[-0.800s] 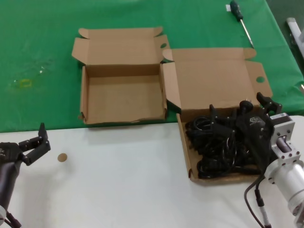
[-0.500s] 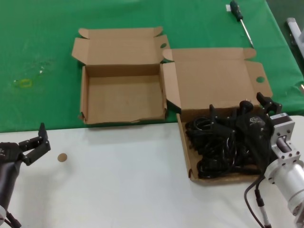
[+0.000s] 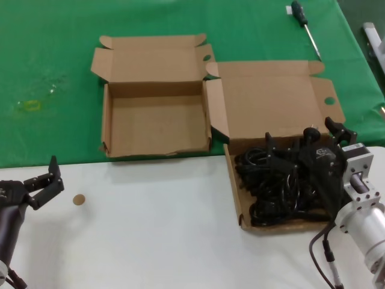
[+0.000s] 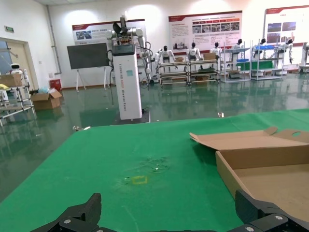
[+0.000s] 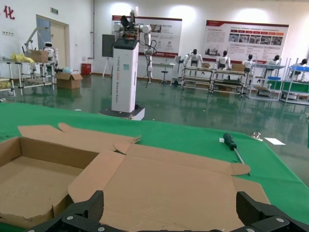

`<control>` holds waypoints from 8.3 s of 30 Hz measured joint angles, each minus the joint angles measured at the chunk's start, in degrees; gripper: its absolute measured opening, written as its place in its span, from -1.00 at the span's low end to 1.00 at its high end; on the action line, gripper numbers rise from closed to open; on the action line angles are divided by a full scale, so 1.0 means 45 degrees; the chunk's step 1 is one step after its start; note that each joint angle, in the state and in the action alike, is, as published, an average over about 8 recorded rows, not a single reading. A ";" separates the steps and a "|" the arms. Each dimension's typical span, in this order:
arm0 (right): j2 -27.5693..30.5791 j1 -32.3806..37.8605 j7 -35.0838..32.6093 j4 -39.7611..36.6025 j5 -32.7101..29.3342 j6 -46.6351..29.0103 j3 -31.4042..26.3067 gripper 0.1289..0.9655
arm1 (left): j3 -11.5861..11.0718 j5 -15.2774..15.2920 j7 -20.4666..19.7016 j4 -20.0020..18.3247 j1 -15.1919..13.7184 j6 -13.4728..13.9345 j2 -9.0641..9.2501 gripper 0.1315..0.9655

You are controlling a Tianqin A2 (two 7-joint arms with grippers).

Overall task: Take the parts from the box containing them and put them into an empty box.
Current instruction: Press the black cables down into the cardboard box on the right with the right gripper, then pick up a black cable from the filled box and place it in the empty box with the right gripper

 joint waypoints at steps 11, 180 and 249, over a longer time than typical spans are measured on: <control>0.0000 0.0000 0.0000 0.0000 0.0000 0.0000 0.0000 1.00 | 0.0000 0.0000 0.0000 0.0000 0.0000 0.0000 0.0000 1.00; 0.5323 1.1187 -1.1639 -0.8839 -0.3375 -1.5186 -0.5220 -0.77 | 0.0001 0.0004 -0.0003 0.0000 0.0000 0.0000 0.0000 -0.95; -0.1828 1.3116 -0.9495 -1.1859 -0.3581 -0.9723 -0.5673 -0.94 | 0.0000 0.0003 -0.0003 0.0000 0.0000 0.0000 0.0000 -0.95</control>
